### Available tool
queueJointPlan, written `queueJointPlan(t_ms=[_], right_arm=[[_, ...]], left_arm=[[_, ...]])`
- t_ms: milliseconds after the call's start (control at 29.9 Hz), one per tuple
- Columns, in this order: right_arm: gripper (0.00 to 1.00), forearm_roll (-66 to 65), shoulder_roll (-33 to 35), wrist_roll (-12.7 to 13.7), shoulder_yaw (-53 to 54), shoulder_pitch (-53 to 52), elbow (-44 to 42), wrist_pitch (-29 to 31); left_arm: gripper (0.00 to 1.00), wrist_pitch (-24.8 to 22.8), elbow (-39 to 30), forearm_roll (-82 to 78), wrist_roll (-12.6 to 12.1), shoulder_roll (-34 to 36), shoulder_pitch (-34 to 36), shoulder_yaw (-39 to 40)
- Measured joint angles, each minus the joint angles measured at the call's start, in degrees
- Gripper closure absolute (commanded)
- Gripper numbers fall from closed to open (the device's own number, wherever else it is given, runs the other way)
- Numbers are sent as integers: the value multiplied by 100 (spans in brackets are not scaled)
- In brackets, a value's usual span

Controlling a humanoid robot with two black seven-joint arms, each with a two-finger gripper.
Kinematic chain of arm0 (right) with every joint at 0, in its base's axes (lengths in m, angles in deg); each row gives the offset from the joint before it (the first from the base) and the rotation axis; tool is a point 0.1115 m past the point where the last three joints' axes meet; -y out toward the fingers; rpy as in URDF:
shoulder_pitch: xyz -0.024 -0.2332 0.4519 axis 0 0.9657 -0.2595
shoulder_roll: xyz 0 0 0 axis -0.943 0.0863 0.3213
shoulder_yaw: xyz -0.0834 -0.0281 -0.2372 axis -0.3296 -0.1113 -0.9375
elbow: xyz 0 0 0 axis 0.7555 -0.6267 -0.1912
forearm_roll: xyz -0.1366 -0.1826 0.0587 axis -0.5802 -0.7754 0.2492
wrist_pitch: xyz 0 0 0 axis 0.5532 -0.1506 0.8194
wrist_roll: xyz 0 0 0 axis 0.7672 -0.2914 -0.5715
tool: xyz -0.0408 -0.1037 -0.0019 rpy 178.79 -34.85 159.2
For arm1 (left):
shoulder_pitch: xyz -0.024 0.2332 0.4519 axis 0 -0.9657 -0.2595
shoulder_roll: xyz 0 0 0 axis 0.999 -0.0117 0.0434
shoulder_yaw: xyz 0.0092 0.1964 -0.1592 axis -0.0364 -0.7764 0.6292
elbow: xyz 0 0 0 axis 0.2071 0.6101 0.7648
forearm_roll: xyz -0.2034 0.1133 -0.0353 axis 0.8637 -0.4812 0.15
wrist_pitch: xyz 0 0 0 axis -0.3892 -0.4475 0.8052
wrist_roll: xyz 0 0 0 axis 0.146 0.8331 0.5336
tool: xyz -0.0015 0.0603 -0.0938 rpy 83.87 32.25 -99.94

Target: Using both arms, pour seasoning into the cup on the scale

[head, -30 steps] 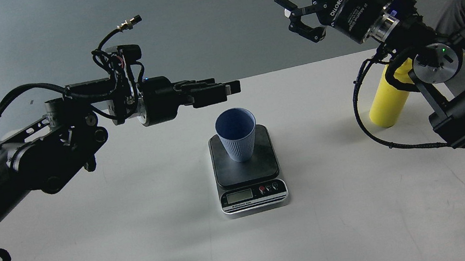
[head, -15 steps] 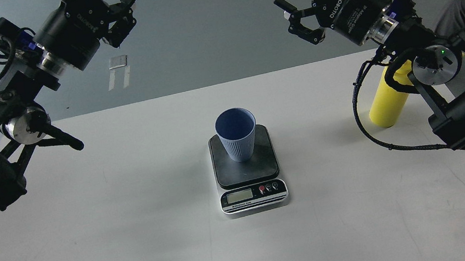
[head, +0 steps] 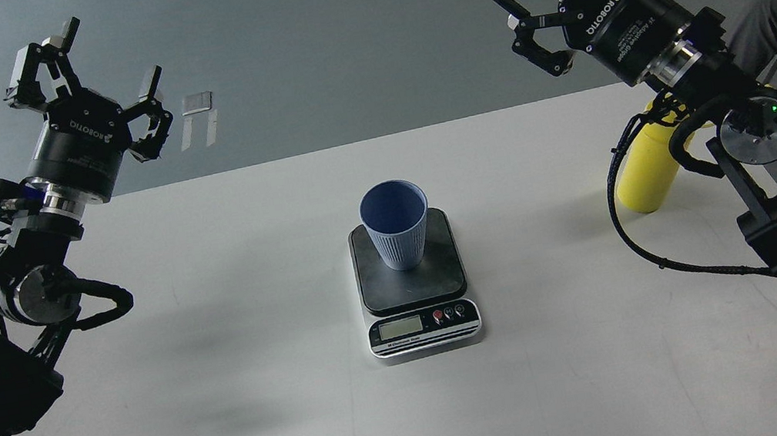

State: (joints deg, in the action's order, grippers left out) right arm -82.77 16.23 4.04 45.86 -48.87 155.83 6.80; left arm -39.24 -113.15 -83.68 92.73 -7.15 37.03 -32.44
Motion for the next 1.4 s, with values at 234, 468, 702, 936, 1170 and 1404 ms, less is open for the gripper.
queueJointPlan(t_ms=[234,468,702,936,1170,1404], right_arm=[[0,770,225,3,585,1663,1170,0],[0,1140,153,-42,1322,3594,2039,0],[0,1278,-341,-53,1555,4494,2021,0],[0,1289,-710,-53,1577,4530,1480,0],[0,1398,-778,-53,1584,4099,604,0],[0,1652,-793,-53,1514,3507,-5,0]], left_arm=[[3,0,-3,1,-5,48,-14,37],[3,0,-1,1,-6,45,-14,40],[3,0,-1,1,-6,47,-7,46],[3,0,-1,1,-6,60,-6,47],[3,0,-2,0,-6,68,-6,43],[3,0,-9,0,-6,68,3,39]])
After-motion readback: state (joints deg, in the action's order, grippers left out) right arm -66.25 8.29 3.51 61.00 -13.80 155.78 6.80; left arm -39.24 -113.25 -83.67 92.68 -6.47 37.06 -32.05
